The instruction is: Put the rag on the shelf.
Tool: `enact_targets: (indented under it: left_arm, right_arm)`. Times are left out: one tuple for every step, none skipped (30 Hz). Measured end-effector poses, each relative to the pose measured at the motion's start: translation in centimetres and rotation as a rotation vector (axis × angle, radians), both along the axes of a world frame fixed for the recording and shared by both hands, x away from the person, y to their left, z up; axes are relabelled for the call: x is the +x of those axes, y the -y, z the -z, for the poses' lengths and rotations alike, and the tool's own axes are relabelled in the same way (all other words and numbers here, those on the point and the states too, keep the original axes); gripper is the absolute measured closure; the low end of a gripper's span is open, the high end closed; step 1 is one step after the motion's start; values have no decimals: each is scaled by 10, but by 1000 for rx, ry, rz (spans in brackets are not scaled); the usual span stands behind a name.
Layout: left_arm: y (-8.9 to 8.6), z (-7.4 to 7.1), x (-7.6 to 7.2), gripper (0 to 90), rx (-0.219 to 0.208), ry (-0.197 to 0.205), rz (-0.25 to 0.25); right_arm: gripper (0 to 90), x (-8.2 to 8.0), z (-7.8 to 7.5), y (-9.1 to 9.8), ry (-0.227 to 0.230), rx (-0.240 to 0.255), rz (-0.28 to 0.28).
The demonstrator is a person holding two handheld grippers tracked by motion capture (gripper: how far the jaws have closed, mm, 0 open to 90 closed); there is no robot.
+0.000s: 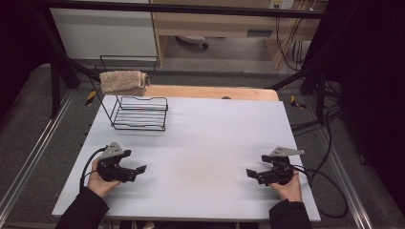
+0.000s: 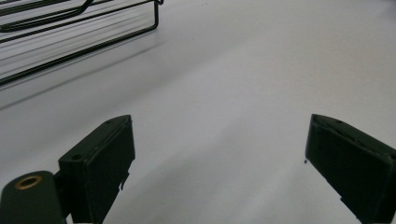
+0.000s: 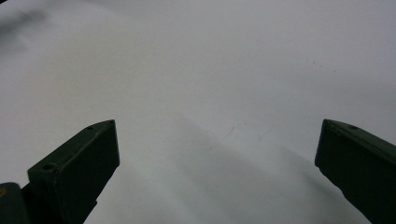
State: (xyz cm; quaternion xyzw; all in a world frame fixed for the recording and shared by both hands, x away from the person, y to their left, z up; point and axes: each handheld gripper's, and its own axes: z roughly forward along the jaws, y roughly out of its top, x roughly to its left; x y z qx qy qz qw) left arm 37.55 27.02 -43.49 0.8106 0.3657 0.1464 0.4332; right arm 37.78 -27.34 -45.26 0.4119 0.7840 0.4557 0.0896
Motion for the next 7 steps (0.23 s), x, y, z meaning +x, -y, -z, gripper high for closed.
enact_targets:
  left_arm:
    - [0, 0, 0, 79, -1, -3, 1]
    - [0, 0, 0, 79, -1, -4, 2]
    - [0, 1, 0, 79, 1, -6, 2]
    - [1, 1, 0, 79, 1, -7, 2]
    - [0, 1, 0, 79, 3, -8, 3]
    - [0, 2, 0, 79, 3, -9, 2]
    - [0, 2, 0, 79, 3, -11, 3]
  right_arm:
    - [5, 0, 0, 0, 0, 0, 1]
    - [5, 0, 0, 0, -1, 0, 2]
    - [5, 0, -1, 0, -2, 2, 4]
    - [5, -1, -1, 0, -3, 3, 5]
    - [5, 0, -1, 1, -1, 3, 6]
    - [5, 0, -1, 1, -3, 4, 6]
    - [5, 0, -1, 1, 0, 1, 5]
